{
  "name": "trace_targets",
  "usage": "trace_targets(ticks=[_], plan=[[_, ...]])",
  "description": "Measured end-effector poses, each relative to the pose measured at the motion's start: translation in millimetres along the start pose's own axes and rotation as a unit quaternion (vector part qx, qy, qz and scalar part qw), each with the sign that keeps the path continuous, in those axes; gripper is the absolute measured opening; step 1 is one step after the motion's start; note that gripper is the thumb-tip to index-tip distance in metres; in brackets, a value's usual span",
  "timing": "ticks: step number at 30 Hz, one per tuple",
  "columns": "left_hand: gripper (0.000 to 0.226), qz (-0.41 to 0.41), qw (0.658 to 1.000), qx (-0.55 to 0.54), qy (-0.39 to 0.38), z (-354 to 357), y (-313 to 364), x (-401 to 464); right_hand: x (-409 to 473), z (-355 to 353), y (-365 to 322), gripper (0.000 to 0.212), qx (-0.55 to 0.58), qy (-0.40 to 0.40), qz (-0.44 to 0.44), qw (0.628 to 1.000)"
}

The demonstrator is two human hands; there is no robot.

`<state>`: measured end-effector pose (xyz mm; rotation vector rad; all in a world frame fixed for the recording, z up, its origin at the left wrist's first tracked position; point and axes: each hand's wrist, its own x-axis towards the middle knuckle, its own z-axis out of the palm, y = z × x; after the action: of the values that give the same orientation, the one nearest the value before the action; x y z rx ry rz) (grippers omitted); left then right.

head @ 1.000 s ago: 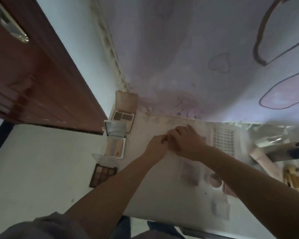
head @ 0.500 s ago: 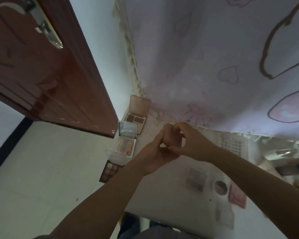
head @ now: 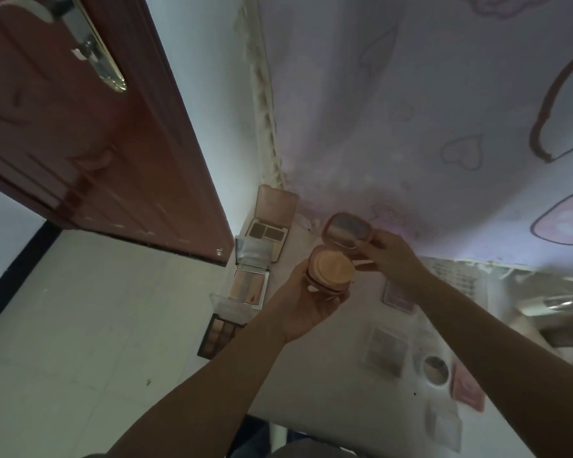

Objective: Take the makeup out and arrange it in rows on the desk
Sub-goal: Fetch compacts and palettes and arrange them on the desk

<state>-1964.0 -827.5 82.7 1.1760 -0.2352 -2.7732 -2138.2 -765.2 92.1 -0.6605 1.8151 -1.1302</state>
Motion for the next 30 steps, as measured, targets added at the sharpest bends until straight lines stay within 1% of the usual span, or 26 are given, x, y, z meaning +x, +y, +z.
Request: trace_targets(ticks=[2, 4, 6, 8, 11, 13, 16, 18, 20, 22, 25, 27, 30], plan=[[0.036, 0.021, 0.998, -0.029, 0.053, -0.3, 2.1, 10.1, 17.9, 5.8, 5.5, 0.013, -0.045, 0.047, 0.005, 0.998], [0.027, 0.054, 0.993, -0.053, 0.087, 2.1, 7.7, 21.2, 40.4, 12.6, 6.1, 0.016, -0.08, 0.071, 0.014, 0.994], [0.017, 0.09, 0.988, -0.059, 0.107, 5.9, 13.7, 27.2, 59.0, 19.8, 6.2, 0.023, -0.175, 0.09, 0.01, 0.98], [0.016, 0.116, 0.984, -0.056, 0.125, 11.5, 21.2, 32.3, 76.3, 25.9, 3.3, 0.026, -0.259, 0.1, -0.017, 0.961], [0.021, 0.144, 0.979, -0.031, 0.144, 15.9, 29.4, 36.4, 94.6, 36.7, 1.9, 0.027, -0.282, 0.081, -0.047, 0.955], [0.025, 0.156, 0.976, -0.022, 0.152, 18.2, 30.6, 37.4, 99.4, 43.5, 4.3, 0.028, -0.304, 0.084, -0.054, 0.947], [0.02, 0.164, 0.971, -0.019, 0.172, 24.7, 33.3, 37.6, 98.9, 47.0, 8.8, 0.028, -0.32, 0.097, -0.063, 0.94], [0.021, 0.165, 0.966, -0.001, 0.2, 25.6, 32.9, 38.6, 96.7, 44.9, 8.2, 0.029, -0.312, 0.084, -0.065, 0.944], [0.019, 0.169, 0.962, 0.043, 0.211, 22.0, 29.7, 40.3, 92.3, 39.0, 4.5, 0.03, -0.289, 0.047, -0.061, 0.954], [0.006, 0.164, 0.959, 0.083, 0.214, 19.7, 24.3, 40.9, 81.9, 25.7, 1.4, 0.027, -0.264, 0.019, -0.045, 0.963], [0.017, 0.119, 0.961, 0.078, 0.238, 18.1, 6.8, 43.1, 54.5, -9.9, 3.6, 0.022, -0.278, 0.015, -0.033, 0.96], [0.02, 0.064, 0.968, 0.101, 0.219, 22.4, -10.8, 46.8, 29.6, -36.4, 11.1, 0.018, -0.328, 0.009, -0.044, 0.943], [0.011, 0.0, 0.967, 0.2, 0.161, 32.3, -37.5, 56.0, -7.8, -60.0, 36.0, 0.021, -0.434, -0.015, -0.03, 0.9]])
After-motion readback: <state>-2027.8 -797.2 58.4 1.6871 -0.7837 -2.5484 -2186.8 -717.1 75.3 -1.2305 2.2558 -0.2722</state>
